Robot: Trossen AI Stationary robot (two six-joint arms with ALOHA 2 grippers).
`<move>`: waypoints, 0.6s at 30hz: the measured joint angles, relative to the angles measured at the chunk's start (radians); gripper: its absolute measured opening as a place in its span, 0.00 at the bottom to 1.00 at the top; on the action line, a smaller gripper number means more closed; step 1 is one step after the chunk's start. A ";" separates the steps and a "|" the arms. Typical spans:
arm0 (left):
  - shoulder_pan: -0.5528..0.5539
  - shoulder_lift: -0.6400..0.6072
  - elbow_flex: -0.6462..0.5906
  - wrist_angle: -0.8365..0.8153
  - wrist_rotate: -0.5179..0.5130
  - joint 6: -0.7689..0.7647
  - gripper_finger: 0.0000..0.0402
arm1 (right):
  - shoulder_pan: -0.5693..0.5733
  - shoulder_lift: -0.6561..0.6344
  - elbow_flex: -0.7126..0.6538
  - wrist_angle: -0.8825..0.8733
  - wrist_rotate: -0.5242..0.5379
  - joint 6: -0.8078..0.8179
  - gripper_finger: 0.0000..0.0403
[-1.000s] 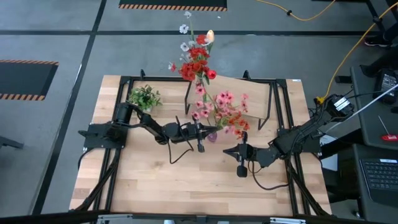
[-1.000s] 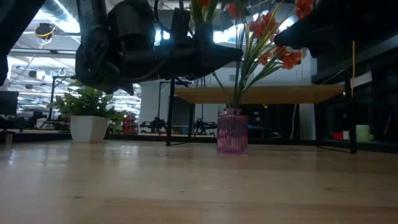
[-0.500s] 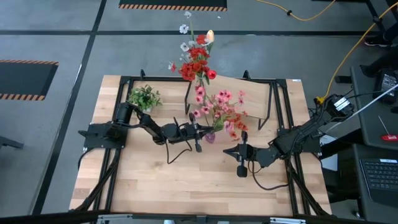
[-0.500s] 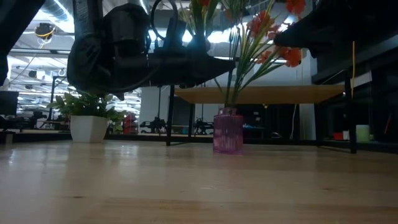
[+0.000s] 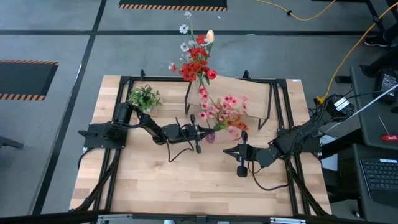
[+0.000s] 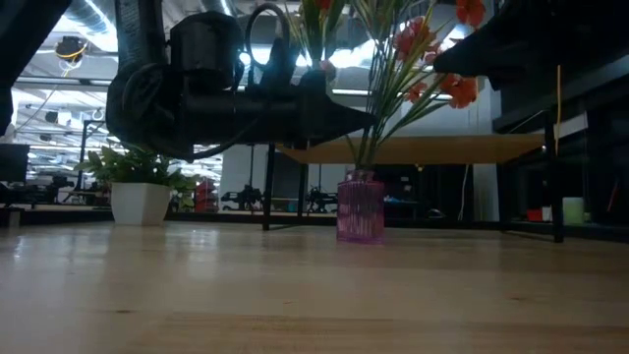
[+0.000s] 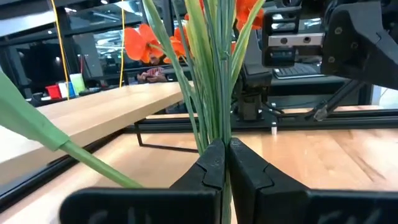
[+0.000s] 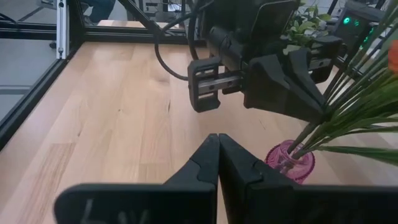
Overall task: Pick and place flowers into a vace then onto a shelf
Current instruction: Put the pink flowers into the purple vase
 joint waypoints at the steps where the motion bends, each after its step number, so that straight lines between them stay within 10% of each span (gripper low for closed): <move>1: 0.000 0.000 0.000 0.000 0.000 0.000 0.01 | 0.000 0.000 0.000 0.000 0.000 0.000 0.02; 18: -0.003 0.000 0.000 -0.139 0.002 -0.011 0.05 | 0.000 0.000 0.000 -0.003 0.000 -0.003 0.02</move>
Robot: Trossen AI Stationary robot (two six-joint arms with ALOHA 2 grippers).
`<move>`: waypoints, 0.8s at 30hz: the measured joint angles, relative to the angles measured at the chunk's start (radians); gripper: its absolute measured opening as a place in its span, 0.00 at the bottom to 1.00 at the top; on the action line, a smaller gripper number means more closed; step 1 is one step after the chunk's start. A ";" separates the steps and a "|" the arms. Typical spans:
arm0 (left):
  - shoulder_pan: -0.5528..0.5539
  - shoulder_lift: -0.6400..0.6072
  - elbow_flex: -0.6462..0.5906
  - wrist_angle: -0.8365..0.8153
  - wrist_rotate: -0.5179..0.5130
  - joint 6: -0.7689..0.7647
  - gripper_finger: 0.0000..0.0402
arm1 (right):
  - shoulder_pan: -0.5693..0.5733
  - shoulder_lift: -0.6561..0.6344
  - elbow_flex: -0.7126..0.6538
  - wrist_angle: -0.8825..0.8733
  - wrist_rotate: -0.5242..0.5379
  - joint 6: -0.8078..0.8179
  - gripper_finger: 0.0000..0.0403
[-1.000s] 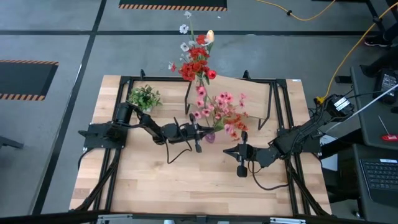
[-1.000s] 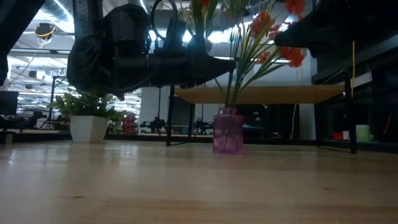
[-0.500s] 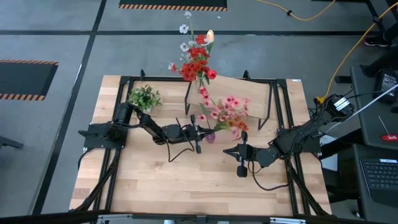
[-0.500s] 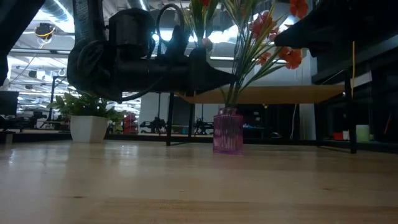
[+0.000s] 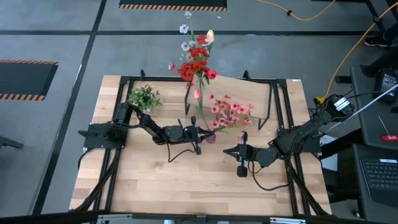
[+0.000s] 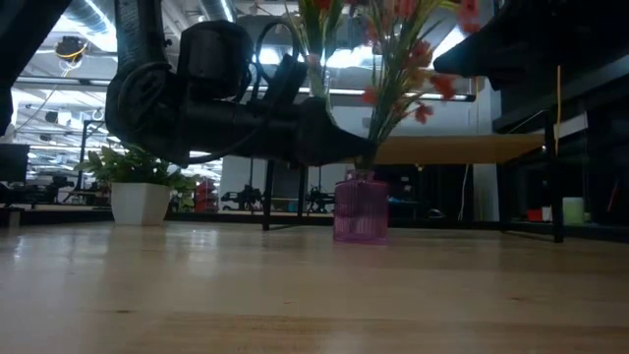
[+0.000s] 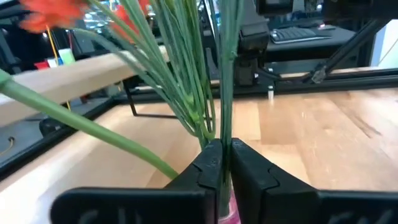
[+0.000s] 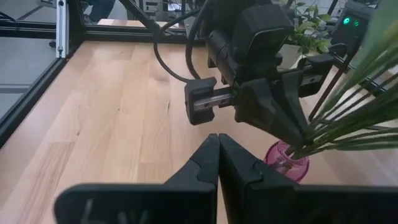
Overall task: Pick and place flowers into a vace then onto a shelf
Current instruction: Put the pink flowers into the purple vase
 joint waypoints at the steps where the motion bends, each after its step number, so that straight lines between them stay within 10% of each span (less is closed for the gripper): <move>1: 0.000 0.000 0.000 -0.007 0.000 -0.008 0.06 | 0.000 0.000 0.000 0.000 0.000 0.000 0.02; 24: -0.005 0.000 0.000 -0.030 -0.025 -0.016 0.19 | 0.000 0.000 0.000 -0.005 0.000 0.002 0.02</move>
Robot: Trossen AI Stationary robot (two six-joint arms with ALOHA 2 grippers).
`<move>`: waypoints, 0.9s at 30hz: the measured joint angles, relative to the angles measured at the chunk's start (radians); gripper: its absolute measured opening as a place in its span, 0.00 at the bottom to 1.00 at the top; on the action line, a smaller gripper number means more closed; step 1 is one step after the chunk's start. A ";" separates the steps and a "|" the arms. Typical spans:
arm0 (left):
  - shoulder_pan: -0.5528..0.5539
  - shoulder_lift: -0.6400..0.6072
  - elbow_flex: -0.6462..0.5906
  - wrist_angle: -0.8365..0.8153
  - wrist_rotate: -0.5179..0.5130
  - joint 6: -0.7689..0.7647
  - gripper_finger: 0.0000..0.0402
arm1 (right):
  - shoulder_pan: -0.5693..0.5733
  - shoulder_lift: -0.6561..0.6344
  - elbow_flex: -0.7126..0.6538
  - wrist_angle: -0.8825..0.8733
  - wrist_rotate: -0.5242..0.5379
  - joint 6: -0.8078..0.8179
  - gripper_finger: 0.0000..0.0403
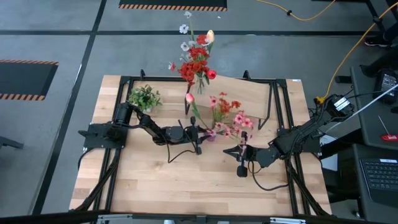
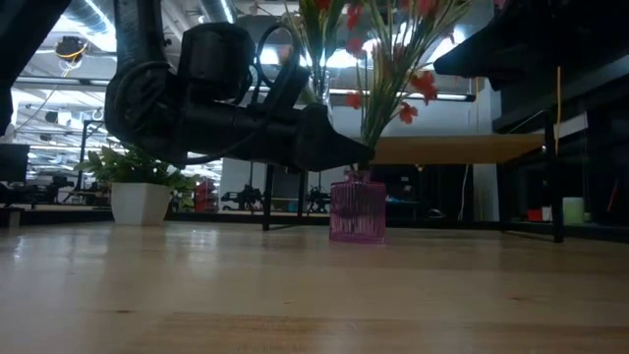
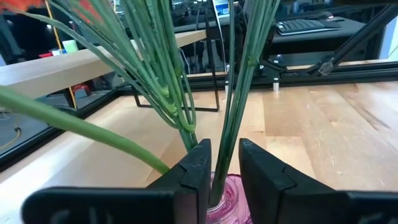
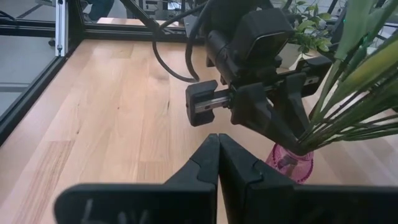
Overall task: Pick and place flowers into a vace then onto a shelf
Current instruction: Put the pink flowers into the purple vase
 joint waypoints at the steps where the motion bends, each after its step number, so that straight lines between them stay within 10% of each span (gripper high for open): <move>1: -0.002 0.000 0.000 0.000 -0.007 0.000 0.20 | 0.000 0.000 0.000 0.000 0.000 0.000 0.02; 27: -0.068 0.000 -0.001 0.133 -0.159 0.120 0.37 | 0.000 0.000 0.000 -0.001 -0.007 0.005 0.02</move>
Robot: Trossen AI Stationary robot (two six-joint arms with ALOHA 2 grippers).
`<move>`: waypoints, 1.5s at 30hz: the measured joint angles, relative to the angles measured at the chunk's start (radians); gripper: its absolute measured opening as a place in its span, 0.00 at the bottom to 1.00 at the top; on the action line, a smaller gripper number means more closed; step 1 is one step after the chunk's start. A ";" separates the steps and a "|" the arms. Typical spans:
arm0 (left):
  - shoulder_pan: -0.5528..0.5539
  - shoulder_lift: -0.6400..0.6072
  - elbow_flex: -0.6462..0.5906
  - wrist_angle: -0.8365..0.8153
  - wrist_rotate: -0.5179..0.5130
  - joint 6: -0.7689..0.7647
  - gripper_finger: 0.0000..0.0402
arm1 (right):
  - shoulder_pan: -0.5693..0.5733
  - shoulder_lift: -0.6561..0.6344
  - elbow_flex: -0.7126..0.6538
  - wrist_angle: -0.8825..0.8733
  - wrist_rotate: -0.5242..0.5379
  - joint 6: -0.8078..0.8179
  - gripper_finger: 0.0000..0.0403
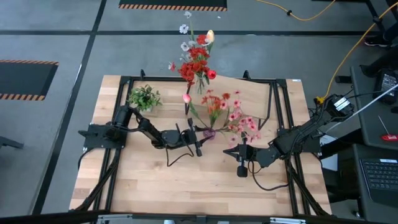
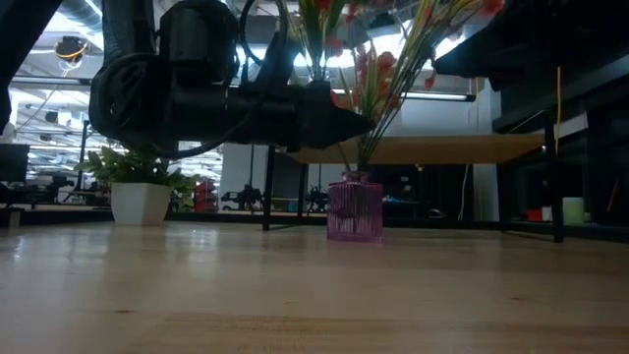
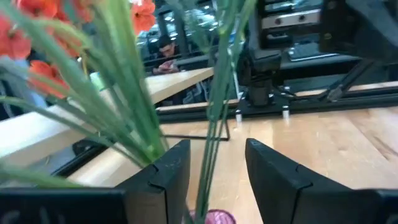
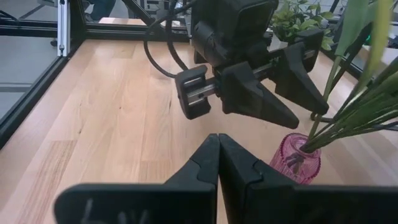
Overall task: Pick and place flowers into a vace then onto a shelf
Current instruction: Put the pink flowers into the purple vase
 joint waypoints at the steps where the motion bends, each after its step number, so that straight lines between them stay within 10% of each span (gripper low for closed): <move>1: 0.000 0.000 0.001 0.004 0.013 0.013 0.37 | 0.000 0.000 0.000 0.000 0.000 0.000 0.02; 26: 0.002 0.000 0.161 -0.191 -0.106 0.196 0.34 | 0.000 0.000 0.000 0.000 0.000 0.000 0.02; 45: -0.011 0.000 0.181 -0.128 -0.193 0.212 0.02 | 0.000 0.000 0.000 0.000 0.000 0.000 0.02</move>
